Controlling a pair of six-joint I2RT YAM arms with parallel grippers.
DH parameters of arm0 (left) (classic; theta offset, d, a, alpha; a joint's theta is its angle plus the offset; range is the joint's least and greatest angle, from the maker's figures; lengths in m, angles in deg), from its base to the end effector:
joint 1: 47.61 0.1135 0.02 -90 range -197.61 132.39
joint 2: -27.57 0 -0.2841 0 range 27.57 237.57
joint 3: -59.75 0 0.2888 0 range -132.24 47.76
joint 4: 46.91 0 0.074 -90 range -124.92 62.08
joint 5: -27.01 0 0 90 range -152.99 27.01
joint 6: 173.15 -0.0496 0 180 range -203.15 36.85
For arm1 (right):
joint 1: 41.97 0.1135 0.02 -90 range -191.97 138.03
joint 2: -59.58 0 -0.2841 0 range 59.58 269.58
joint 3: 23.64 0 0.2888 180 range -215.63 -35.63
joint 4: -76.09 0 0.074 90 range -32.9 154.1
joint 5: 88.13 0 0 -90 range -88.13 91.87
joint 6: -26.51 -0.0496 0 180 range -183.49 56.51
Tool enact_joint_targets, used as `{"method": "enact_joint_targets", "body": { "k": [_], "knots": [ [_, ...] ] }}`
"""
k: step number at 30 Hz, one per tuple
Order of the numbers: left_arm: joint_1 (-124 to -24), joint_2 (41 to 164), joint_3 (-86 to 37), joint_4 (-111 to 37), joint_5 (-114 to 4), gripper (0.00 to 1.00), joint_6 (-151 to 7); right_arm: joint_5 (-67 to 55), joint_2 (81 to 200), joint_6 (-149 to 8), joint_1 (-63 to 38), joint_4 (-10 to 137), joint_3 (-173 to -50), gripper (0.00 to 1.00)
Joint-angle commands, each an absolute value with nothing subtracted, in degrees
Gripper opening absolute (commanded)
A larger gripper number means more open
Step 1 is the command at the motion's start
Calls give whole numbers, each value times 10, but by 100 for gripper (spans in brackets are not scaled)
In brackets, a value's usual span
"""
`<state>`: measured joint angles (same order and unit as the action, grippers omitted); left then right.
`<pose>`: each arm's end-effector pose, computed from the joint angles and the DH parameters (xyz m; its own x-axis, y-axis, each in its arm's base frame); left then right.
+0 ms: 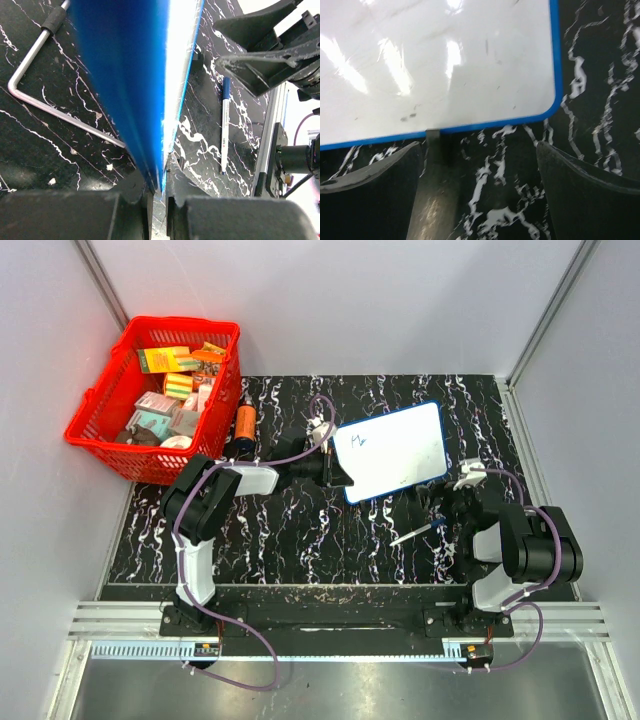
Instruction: Write a sentence on the whiteboard
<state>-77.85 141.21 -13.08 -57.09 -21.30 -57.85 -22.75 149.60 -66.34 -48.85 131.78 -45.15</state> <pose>0.3705 -0.2542 0.1284 -0.7700 0.0795 -0.6331 0.5989 0.4323 -0.6741 0.2428 -0.0085 0.1025 -0.2347 0.0738 -0.9693 -0.2831 0.9487 0.1408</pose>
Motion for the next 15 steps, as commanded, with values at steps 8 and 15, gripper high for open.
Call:
{"method": "enact_joint_targets", "body": {
  "k": [8,15],
  "knots": [
    [-795,1437,-97,-436,-280,0,-663,7,1487,-669,-477,1226,-580,100],
    [-795,1438,-94,-448,-263,0,-673,8,1487,-672,-477,1230,-579,100]
  ]
}}
